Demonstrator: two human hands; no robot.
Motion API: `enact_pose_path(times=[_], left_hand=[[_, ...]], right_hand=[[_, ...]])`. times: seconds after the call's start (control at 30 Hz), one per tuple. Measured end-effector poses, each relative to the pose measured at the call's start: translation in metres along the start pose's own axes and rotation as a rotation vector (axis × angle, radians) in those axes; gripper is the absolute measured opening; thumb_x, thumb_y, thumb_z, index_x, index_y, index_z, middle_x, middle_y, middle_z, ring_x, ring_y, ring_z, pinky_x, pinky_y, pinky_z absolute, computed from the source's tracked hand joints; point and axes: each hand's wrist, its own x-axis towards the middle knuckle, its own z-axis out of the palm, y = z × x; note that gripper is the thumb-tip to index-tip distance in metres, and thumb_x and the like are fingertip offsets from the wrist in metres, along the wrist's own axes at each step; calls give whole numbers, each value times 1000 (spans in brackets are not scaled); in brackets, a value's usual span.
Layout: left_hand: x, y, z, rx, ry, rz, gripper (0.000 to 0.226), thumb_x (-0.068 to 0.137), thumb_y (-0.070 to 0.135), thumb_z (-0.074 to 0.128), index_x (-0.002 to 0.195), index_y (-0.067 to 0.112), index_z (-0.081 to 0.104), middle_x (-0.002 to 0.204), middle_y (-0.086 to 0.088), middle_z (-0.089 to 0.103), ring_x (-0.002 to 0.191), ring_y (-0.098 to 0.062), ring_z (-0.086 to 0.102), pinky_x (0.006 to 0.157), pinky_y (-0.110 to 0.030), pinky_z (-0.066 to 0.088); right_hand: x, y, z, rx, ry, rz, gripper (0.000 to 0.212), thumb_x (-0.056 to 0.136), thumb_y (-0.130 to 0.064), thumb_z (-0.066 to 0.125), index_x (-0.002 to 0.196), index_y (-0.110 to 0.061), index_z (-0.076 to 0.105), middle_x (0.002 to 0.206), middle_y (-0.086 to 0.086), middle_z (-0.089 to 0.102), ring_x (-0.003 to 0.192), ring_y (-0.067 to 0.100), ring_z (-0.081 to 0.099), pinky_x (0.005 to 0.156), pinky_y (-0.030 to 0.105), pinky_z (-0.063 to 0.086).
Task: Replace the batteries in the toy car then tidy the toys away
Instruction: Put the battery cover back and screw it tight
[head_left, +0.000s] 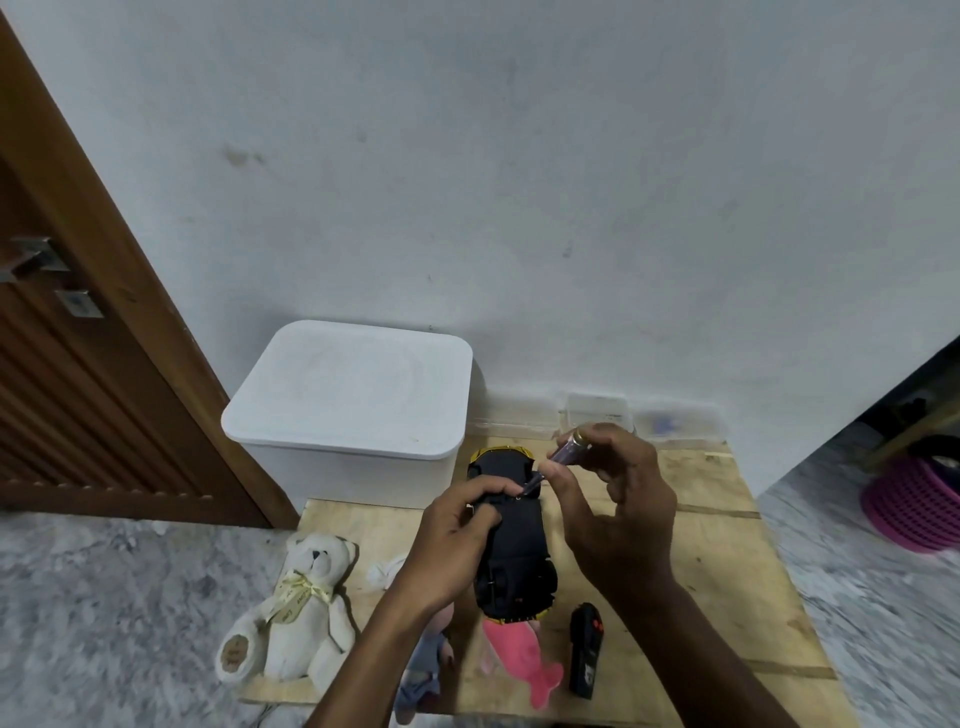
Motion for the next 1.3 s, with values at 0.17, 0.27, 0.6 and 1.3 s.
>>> enact_pose_path(times=[0.17, 0.27, 0.6, 1.3], left_hand=[[2, 2, -1, 25, 13, 29, 56, 91, -8, 48, 86, 40, 77, 106, 8, 73, 95, -10, 68, 75, -21, 54], [3, 2, -3, 34, 6, 28, 48, 91, -7, 48, 89, 33, 74, 103, 9, 71, 87, -14, 67, 69, -24, 52], [-3, 3, 0, 12, -52, 37, 29, 90, -7, 49, 87, 20, 60, 81, 9, 57, 62, -8, 49, 51, -19, 36], [-3, 8, -3, -81, -39, 23, 19, 83, -2, 49, 84, 17, 53, 77, 4, 53, 64, -15, 42, 56, -29, 34]], right_hand=[[-3, -1, -5, 80, -132, -21, 50, 87, 0, 68, 131, -17, 51, 117, 11, 69, 111, 24, 69, 85, 48, 59], [-4, 0, -5, 102, -131, -63, 46, 86, 4, 65, 127, -12, 52, 111, 13, 70, 106, 20, 71, 79, 46, 61], [-6, 3, -3, 89, -117, -40, 46, 86, 4, 65, 126, -14, 52, 114, 15, 69, 107, 27, 70, 82, 52, 59], [1, 3, -11, 92, -34, -32, 45, 82, -9, 75, 122, -13, 54, 105, -6, 63, 87, 19, 71, 70, 38, 62]])
